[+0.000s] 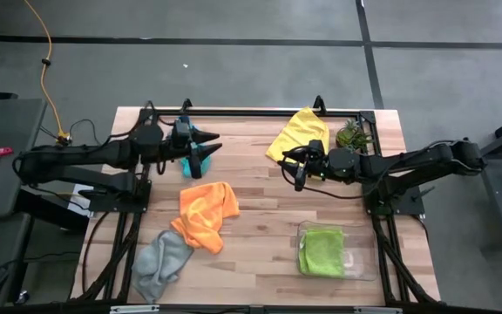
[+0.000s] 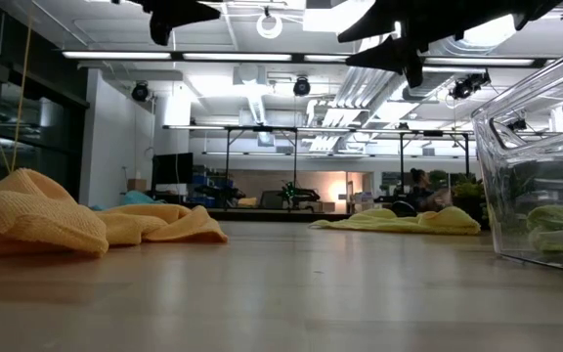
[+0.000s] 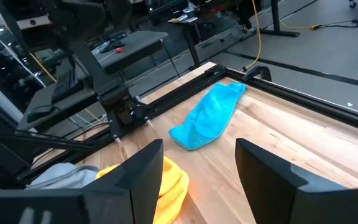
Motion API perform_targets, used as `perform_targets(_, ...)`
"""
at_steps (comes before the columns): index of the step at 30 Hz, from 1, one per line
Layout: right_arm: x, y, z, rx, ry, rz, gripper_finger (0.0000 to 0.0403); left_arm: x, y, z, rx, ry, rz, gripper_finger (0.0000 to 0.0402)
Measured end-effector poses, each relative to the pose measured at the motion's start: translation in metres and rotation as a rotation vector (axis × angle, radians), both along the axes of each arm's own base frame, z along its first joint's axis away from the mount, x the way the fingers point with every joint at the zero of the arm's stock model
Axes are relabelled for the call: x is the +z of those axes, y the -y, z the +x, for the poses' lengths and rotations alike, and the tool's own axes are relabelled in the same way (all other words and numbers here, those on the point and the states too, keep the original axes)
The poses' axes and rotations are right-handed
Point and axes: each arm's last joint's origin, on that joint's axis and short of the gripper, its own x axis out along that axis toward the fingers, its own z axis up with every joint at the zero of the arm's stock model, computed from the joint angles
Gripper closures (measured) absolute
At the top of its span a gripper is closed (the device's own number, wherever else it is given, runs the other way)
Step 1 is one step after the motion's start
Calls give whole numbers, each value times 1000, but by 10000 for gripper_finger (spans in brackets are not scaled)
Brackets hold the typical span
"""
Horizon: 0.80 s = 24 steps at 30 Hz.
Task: Fold microfiber towels
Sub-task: Fold the yellow microfiber cloth
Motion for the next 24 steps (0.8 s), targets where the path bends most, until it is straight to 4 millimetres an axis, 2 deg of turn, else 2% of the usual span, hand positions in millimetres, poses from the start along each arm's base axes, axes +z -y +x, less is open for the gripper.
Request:
perform_targets(4, 0, 0, 0, -1, -1, 0, 213, -11, -13, 14, 20, -46, -32, 261)
perform_targets(9, 0, 0, 0, -1, 1, 0, 213, -26, -30, 42, 50, -145, -68, 261)
perform_targets(15, 0, 0, 0, -3, 3, 7, 213, -58, -53, 78, 105, -309, -199, 261)
perform_targets(19, 0, 0, 0, -3, 6, 11, 213, -77, -61, 93, 77, -407, -256, 261)
perform_targets(21, 0, 0, 0, -4, 8, 17, 213, -78, -61, 97, 34, -409, -272, 264)
perform_targets(24, 0, 0, 0, -7, 12, 28, 213, -68, -59, 93, 13, -391, -254, 280)
